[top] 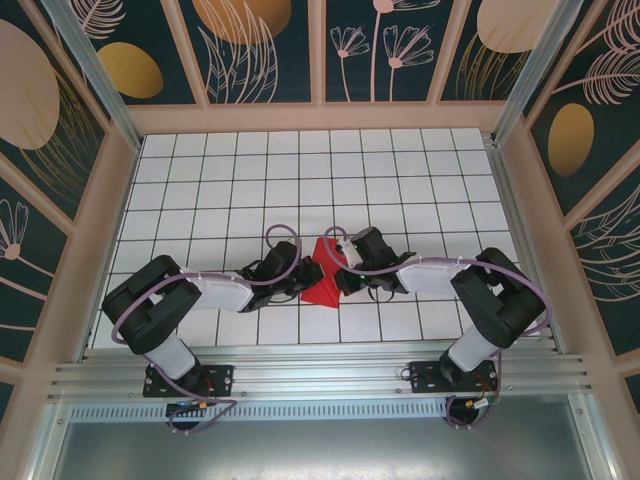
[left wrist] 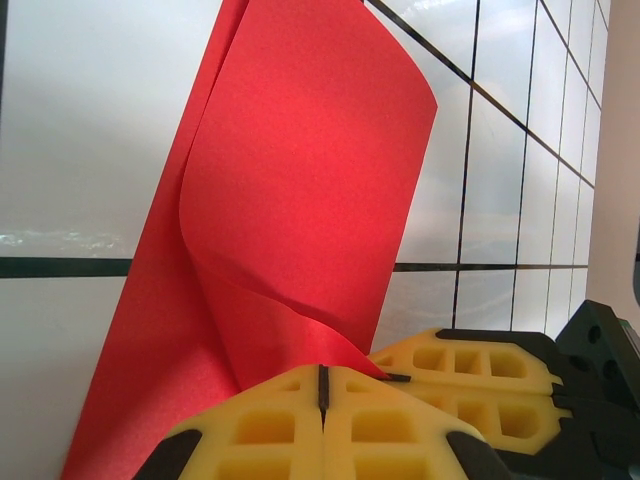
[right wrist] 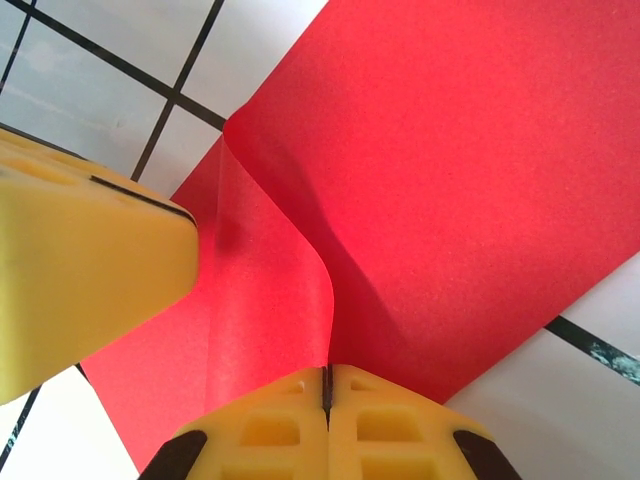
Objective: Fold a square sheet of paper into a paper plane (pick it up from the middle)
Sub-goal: Fold the triangle a second time at the center of the table.
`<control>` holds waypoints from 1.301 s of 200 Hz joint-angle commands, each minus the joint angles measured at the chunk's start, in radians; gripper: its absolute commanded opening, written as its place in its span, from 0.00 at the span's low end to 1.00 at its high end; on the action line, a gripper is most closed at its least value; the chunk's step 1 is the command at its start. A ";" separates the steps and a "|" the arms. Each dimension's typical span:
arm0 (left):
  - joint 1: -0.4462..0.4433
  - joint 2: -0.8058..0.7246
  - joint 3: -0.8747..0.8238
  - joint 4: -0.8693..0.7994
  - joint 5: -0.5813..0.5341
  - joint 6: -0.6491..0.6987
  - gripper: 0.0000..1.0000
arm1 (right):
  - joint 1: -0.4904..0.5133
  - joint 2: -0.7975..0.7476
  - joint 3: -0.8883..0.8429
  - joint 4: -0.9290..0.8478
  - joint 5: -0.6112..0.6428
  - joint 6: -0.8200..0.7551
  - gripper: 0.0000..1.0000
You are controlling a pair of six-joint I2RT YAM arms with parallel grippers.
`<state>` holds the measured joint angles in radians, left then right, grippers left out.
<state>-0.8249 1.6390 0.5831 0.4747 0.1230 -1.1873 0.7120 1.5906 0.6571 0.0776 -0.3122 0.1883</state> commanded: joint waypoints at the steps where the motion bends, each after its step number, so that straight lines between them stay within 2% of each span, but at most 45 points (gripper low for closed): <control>1: 0.001 -0.009 0.006 0.018 0.007 -0.001 0.00 | -0.008 -0.005 0.030 -0.005 -0.004 -0.016 0.06; 168: 0.000 -0.018 0.006 0.059 0.035 0.003 0.00 | -0.008 0.045 0.027 -0.007 0.003 -0.013 0.06; 224: 0.001 0.039 0.048 0.092 0.065 -0.029 0.00 | -0.008 0.047 0.019 0.001 0.002 -0.008 0.06; 260: 0.000 0.069 0.056 0.061 0.035 -0.038 0.00 | -0.008 0.045 0.022 0.002 0.001 -0.006 0.06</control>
<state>-0.8249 1.6852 0.6228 0.5316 0.1719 -1.2083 0.7120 1.6203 0.6743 0.0734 -0.3119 0.1886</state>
